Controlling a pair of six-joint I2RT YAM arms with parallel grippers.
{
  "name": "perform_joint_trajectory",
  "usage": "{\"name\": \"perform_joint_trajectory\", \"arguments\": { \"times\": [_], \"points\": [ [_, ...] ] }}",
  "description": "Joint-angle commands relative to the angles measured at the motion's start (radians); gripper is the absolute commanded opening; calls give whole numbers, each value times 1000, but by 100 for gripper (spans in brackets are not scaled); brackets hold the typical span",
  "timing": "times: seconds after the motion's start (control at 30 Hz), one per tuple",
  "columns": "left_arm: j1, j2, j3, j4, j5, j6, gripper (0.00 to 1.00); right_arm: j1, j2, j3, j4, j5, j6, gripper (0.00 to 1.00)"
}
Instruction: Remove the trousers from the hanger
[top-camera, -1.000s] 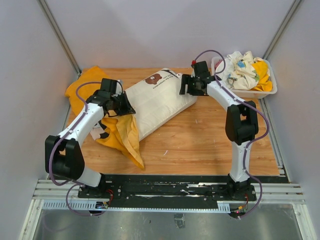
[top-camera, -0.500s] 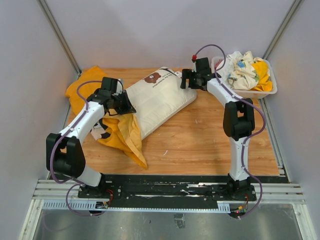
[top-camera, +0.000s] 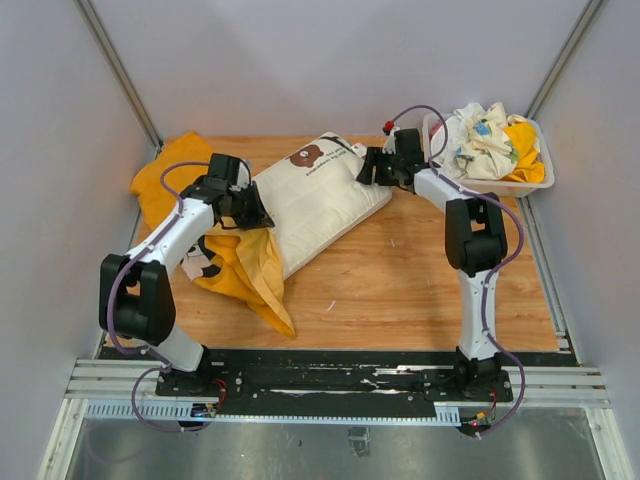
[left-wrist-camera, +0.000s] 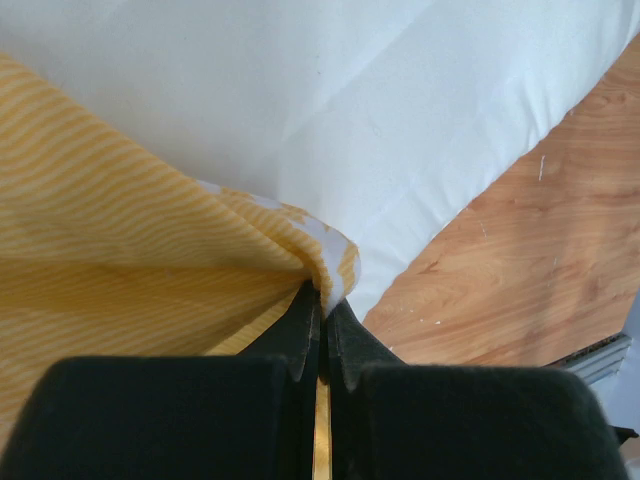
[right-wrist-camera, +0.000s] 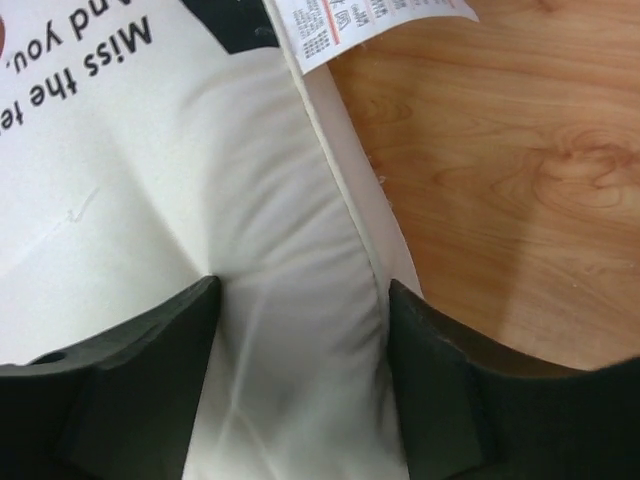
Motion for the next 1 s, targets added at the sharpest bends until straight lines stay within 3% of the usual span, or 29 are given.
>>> {"name": "perform_joint_trajectory", "arguments": {
  "times": [0.0, 0.07, 0.17, 0.5, 0.7, 0.97],
  "points": [
    [-4, 30, 54, 31, 24, 21, 0, 22, -53, -117, -58, -129, 19, 50],
    [-4, 44, 65, 30, 25, 26, 0, 39, -110, -192, -57, -116, 29, 22],
    [-3, 61, 79, 26, 25, 30, 0, 76, -213, -316, -54, -85, 41, 1],
    [-5, 103, 102, 43, 75, 35, 0, 138, -629, -744, -51, 53, 160, 1],
    [-52, 143, 169, 46, 120, 55, 0, 123, -863, -827, -172, 183, 148, 1],
    [-168, 240, 304, 62, 226, 47, 0, 77, -1045, -831, -284, 291, 144, 1]
  ]
}}
